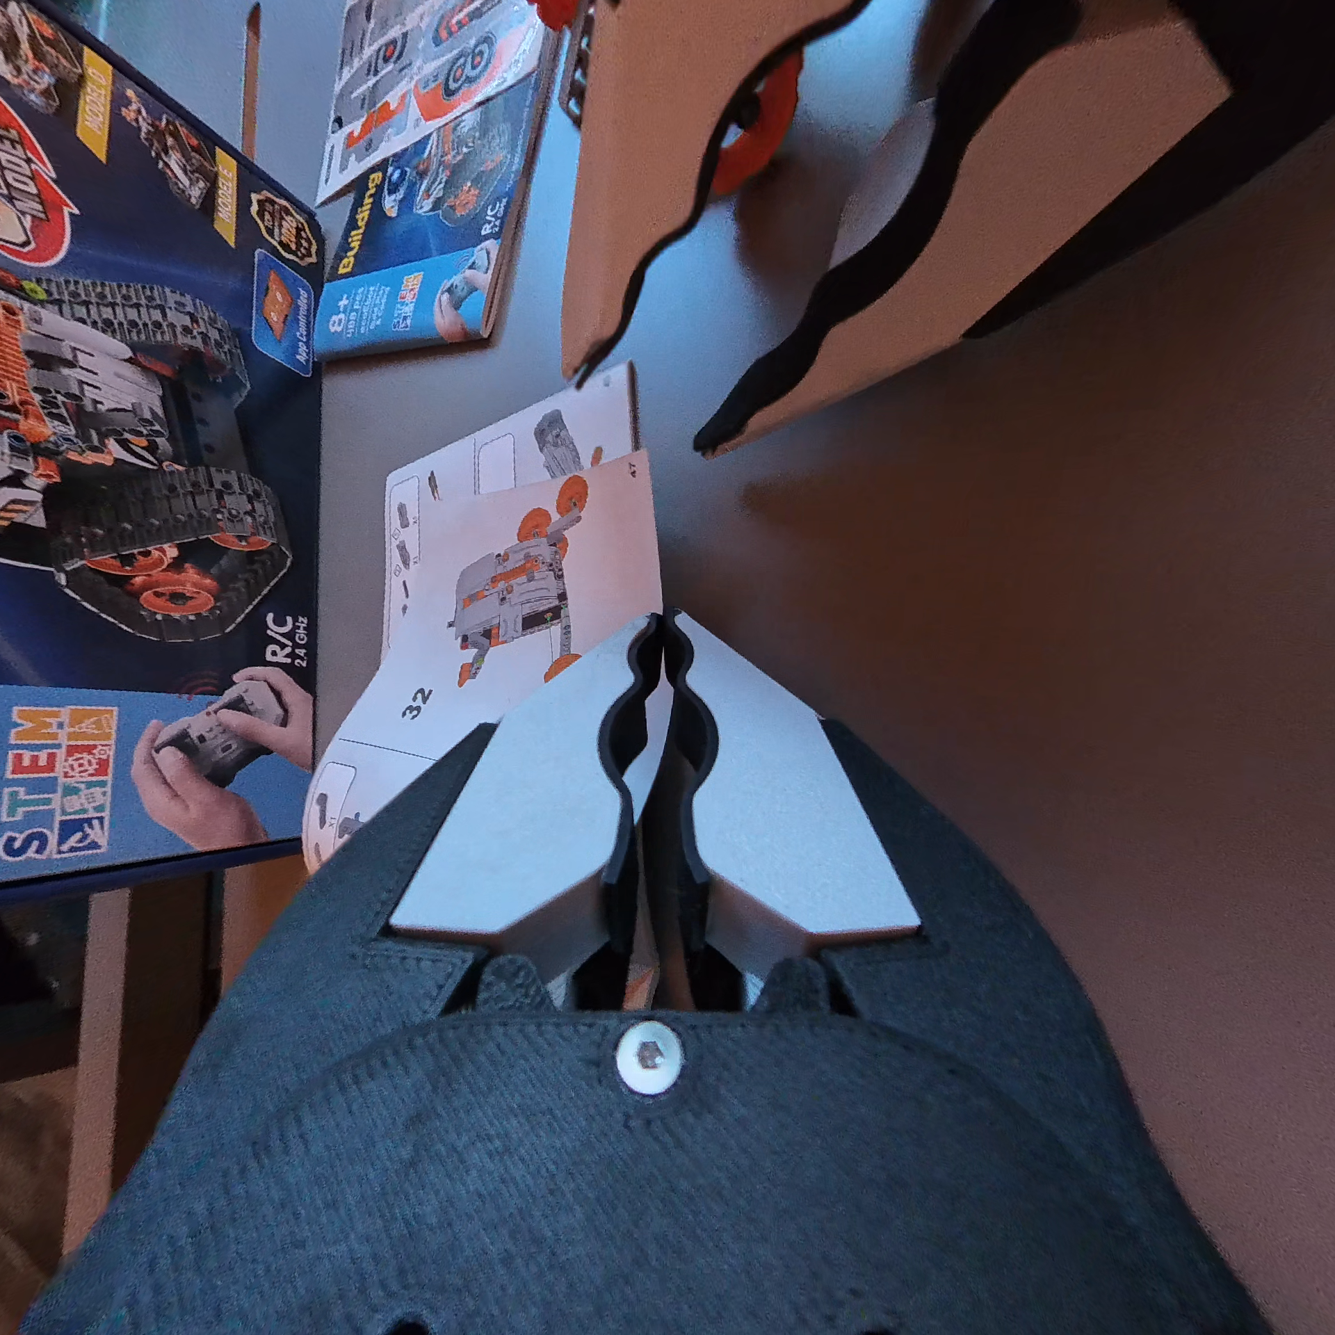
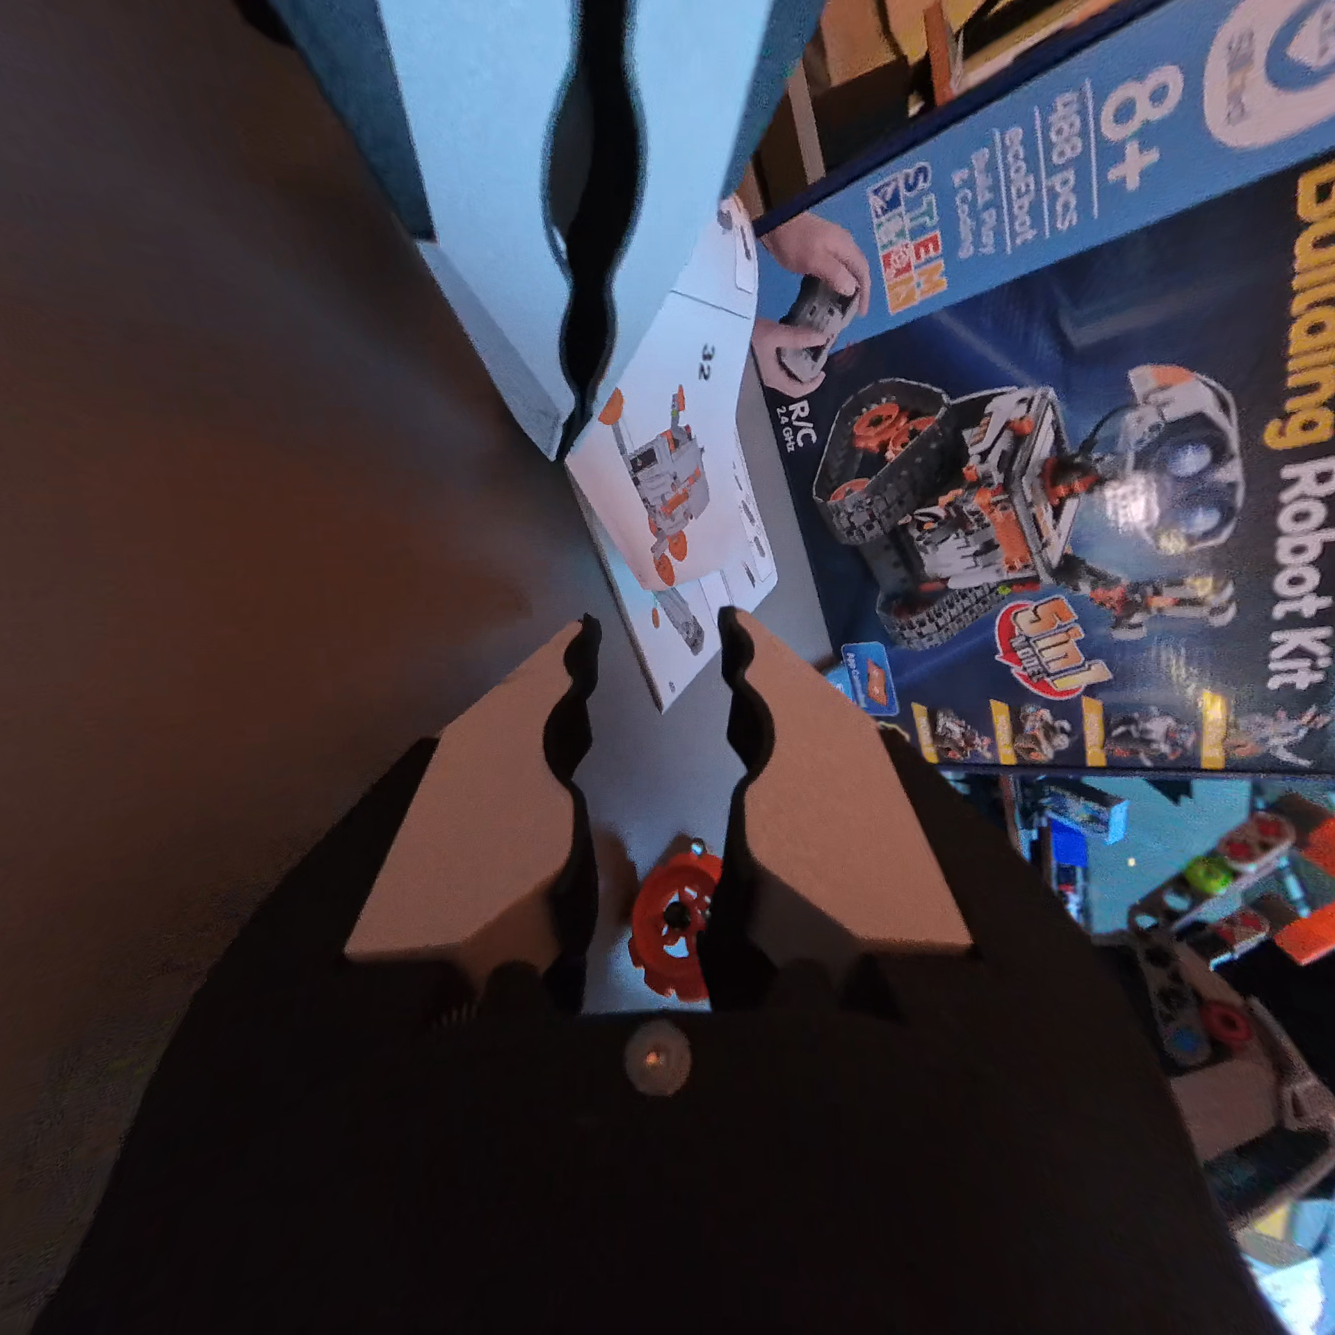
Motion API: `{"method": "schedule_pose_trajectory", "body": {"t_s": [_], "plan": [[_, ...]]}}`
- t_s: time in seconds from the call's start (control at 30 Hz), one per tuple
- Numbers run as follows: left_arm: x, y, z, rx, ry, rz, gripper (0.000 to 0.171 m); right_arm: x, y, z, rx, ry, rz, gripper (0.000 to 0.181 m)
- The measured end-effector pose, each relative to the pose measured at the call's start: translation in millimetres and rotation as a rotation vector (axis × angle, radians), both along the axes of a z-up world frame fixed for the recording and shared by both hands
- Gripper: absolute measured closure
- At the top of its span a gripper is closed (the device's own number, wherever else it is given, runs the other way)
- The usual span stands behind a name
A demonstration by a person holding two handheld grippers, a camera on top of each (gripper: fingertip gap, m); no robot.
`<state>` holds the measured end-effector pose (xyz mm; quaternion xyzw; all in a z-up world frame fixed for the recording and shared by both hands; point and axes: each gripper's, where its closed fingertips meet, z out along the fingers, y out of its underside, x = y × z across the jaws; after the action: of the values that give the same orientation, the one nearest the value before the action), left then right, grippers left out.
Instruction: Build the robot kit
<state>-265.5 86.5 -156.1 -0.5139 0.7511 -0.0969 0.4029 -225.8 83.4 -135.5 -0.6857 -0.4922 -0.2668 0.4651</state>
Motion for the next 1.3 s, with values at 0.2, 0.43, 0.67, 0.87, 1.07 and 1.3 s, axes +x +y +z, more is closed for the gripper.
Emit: {"method": "schedule_pose_trajectory", "body": {"t_s": [0.2, 0.43, 0.67, 0.87, 1.07, 1.3], "plan": [[-3, -2, -1, 0.028, 0.001, -0.009, 0.171, -9, 5, -10, -0.013, -0.045, 0.044, 0.156], [-4, -3, 2, 0.027, -0.019, -0.001, 0.171, -17, 7, -14, -0.004, -0.082, 0.093, 0.181], [-7, -6, 17, 0.090, -0.107, 0.042, 0.140, -14, 5, -2, 0.021, -0.024, 0.078, 0.181], [-2, 4, 30, 0.299, -0.114, 0.077, 0.155, -12, 5, 11, 0.050, 0.033, 0.065, 0.181], [6, 13, 41, 0.573, -0.112, 0.075, 0.171, -10, 3, 19, 0.081, 0.051, 0.073, 0.181], [6, 12, 51, 0.581, -0.173, 0.079, 0.171, -11, -3, 28, 0.095, 0.130, 0.085, 0.167]]}}
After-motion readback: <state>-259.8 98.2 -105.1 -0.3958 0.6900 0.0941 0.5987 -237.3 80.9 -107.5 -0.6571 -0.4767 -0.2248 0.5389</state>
